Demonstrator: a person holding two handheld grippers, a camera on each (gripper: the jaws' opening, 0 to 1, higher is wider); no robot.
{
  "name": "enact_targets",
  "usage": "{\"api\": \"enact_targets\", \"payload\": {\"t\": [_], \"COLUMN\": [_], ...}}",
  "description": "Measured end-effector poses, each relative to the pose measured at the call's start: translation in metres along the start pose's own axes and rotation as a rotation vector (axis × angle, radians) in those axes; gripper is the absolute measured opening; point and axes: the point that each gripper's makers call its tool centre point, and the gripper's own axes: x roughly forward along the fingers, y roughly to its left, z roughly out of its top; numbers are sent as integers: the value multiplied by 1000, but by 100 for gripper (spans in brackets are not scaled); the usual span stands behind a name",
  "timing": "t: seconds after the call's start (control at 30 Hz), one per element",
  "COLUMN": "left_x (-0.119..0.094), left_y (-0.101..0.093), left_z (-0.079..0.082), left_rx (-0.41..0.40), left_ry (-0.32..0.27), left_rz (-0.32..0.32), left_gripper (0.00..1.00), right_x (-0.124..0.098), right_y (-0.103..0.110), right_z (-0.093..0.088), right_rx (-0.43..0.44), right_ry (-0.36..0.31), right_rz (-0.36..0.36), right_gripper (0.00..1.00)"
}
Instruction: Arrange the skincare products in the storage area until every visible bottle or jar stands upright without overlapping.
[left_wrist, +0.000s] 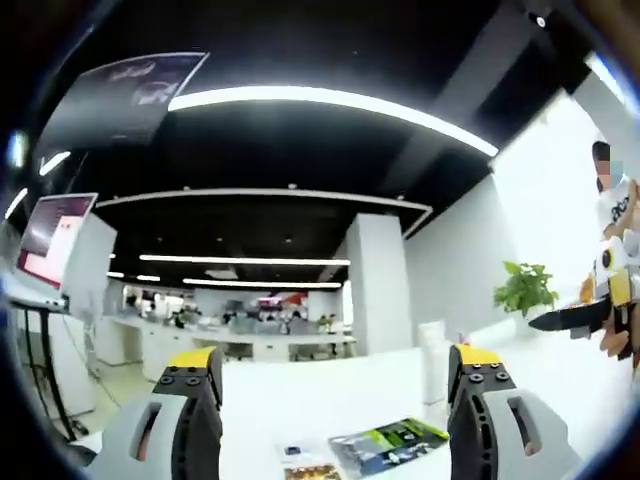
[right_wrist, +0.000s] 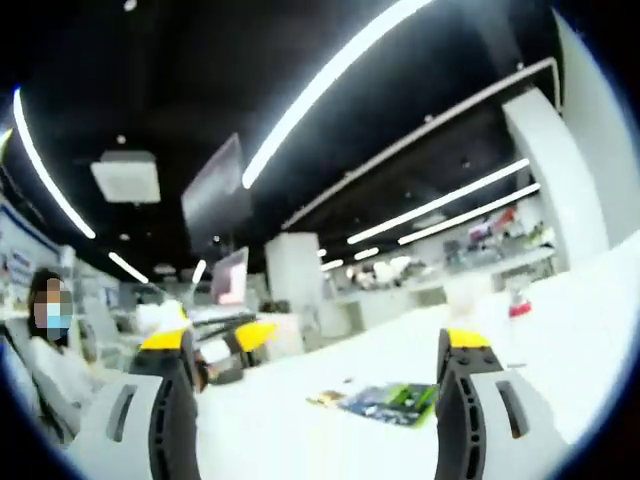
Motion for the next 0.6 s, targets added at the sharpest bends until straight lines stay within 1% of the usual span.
{"api": "enact_targets", "payload": {"t": [0.1,0.17,0.2,0.27,0.33,0.43,0.53,0.6], "left_x": [-17,-25,-32,-41,-50,-62,-76,-85], "left_y": [-14,-17,-18,-18,-11,-2,2,3], "left_z": [-5,-8,-10,-11,-19,-31,-37,-38], "left_rx": [-7,-33,-68,-123,-162,-151,-156,-173], "left_ry": [56,85,102,117,165,236,265,269], "left_rz": [-94,-130,-146,-166,-150,-137,-147,-153], "left_gripper": [98,99,99,99,100,100,100,100], "right_x": [-22,-33,-41,-53,-64,-79,-95,-105], "right_y": [1,0,-2,-9,-12,-12,-15,-15], "right_z": [-6,-9,-9,-6,-3,0,3,4], "right_rx": [27,33,20,-29,-75,-114,-128,-130], "right_ry": [4,10,13,8,9,18,35,39], "right_rz": [-3,-16,-36,-74,-97,-112,-142,-159], "right_gripper": [100,100,100,100,100,100,100,100]}}
